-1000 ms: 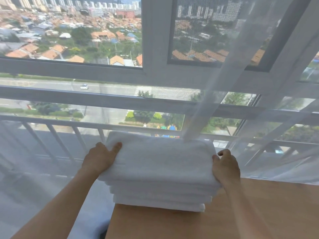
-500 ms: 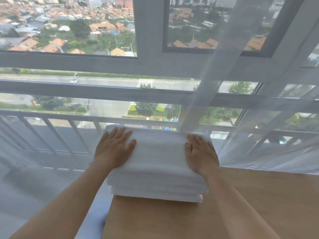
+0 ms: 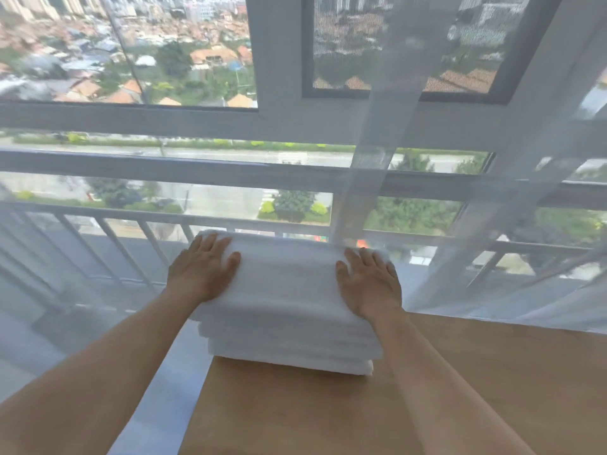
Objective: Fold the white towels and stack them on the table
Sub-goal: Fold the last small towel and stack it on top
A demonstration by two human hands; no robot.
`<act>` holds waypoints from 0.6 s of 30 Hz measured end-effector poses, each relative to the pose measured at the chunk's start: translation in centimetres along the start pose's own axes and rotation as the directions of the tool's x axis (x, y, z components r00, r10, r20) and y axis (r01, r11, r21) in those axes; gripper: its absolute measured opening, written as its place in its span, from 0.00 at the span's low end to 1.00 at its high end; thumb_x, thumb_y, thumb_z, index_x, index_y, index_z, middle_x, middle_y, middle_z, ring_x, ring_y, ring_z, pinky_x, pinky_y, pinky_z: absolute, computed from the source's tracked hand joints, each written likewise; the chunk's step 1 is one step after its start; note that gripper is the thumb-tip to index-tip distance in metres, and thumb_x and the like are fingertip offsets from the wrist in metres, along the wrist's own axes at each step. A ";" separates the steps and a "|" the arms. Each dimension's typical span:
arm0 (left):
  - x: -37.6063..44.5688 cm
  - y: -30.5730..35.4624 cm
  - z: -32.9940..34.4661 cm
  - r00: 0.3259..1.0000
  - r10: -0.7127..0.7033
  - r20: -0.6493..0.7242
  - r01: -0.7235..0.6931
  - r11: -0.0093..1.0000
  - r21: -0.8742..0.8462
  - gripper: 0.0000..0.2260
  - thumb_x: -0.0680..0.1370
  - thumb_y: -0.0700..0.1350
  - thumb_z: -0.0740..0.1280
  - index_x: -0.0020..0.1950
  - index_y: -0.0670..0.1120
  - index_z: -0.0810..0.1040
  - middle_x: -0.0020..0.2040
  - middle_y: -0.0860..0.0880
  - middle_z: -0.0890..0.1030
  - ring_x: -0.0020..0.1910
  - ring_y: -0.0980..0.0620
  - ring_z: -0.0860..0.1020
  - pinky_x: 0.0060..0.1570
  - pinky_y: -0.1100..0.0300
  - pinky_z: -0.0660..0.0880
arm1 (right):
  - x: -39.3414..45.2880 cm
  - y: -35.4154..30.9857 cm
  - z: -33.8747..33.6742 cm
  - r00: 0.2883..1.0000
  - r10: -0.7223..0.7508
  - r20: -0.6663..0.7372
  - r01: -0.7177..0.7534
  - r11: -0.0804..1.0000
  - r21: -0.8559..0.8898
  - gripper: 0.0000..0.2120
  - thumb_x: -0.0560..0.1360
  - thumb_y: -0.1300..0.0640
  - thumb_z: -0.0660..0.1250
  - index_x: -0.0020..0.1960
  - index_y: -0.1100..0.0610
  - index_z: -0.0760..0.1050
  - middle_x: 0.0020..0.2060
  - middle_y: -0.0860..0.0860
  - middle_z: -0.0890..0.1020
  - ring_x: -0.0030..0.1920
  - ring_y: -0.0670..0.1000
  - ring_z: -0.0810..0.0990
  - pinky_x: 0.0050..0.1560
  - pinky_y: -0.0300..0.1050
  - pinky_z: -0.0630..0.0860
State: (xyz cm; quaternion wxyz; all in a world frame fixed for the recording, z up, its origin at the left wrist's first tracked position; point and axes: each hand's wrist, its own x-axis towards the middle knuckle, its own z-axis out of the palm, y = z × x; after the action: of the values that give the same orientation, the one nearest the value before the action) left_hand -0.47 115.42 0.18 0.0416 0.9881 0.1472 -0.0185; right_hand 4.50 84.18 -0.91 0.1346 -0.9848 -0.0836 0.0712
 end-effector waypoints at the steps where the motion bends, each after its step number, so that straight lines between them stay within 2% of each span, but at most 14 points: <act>1: -0.3 0.1 -0.3 1.000 -0.009 -0.003 0.009 1.000 0.005 0.27 0.82 0.63 0.46 0.80 0.56 0.58 0.82 0.51 0.55 0.81 0.48 0.50 0.77 0.46 0.53 | -0.4 0.3 -0.4 1.000 0.013 0.012 -0.013 1.000 0.012 0.28 0.83 0.39 0.42 0.81 0.46 0.54 0.81 0.48 0.54 0.80 0.52 0.49 0.78 0.53 0.49; 3: -1.4 1.2 -0.7 0.999 0.035 -0.019 -0.034 0.999 0.036 0.27 0.82 0.62 0.47 0.79 0.53 0.61 0.82 0.49 0.57 0.81 0.46 0.51 0.77 0.47 0.51 | -1.4 1.0 -1.3 0.999 0.037 0.013 -0.037 0.999 0.016 0.28 0.83 0.41 0.43 0.80 0.49 0.56 0.80 0.50 0.57 0.79 0.53 0.53 0.76 0.53 0.55; 5: -3.2 2.9 -0.6 0.989 0.147 -0.002 -0.147 0.989 0.014 0.27 0.82 0.61 0.47 0.77 0.50 0.63 0.80 0.48 0.61 0.80 0.46 0.55 0.77 0.49 0.51 | -2.9 2.1 -2.3 0.999 0.051 -0.003 -0.051 0.999 0.002 0.27 0.84 0.42 0.44 0.78 0.53 0.59 0.78 0.53 0.63 0.76 0.55 0.61 0.74 0.53 0.57; 7: -5.6 4.7 -0.3 0.973 0.228 0.035 -0.226 0.973 -0.040 0.29 0.83 0.62 0.48 0.81 0.48 0.58 0.82 0.48 0.57 0.81 0.48 0.53 0.78 0.50 0.49 | -5.1 3.0 -3.0 0.998 0.045 -0.040 -0.044 0.999 0.013 0.26 0.84 0.43 0.45 0.76 0.55 0.63 0.75 0.53 0.67 0.74 0.55 0.64 0.74 0.53 0.57; 9: -7.9 6.4 0.2 0.956 0.292 0.016 -0.289 0.953 -0.090 0.30 0.83 0.62 0.50 0.82 0.48 0.55 0.83 0.49 0.53 0.81 0.48 0.50 0.79 0.51 0.47 | -7.9 3.8 -3.4 0.995 0.039 -0.088 -0.036 0.998 0.042 0.26 0.84 0.43 0.47 0.76 0.55 0.63 0.75 0.52 0.67 0.75 0.55 0.62 0.76 0.54 0.55; 14: -13.3 11.1 1.3 0.851 0.525 -0.021 -0.518 0.832 -0.197 0.28 0.84 0.62 0.51 0.80 0.50 0.60 0.82 0.51 0.56 0.81 0.49 0.50 0.78 0.52 0.49 | -15.8 5.7 -3.8 0.988 0.060 -0.140 -0.055 0.998 0.038 0.26 0.84 0.42 0.48 0.75 0.54 0.67 0.76 0.50 0.67 0.76 0.51 0.60 0.76 0.51 0.53; 18: -18.5 16.8 3.2 0.797 0.604 0.008 -0.564 0.749 -0.347 0.25 0.84 0.61 0.54 0.79 0.53 0.63 0.81 0.55 0.58 0.81 0.55 0.53 0.76 0.52 0.57 | -22.0 9.3 -3.8 0.984 0.141 -0.105 -0.143 0.990 -0.013 0.25 0.84 0.41 0.48 0.72 0.53 0.70 0.77 0.51 0.65 0.78 0.53 0.59 0.74 0.51 0.55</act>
State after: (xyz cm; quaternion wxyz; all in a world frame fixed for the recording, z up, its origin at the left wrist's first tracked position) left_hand -13.28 93.76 -0.79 0.2175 0.9602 -0.1710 -0.0392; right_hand -15.05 70.34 2.70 0.1234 -0.9919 -0.0068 0.0286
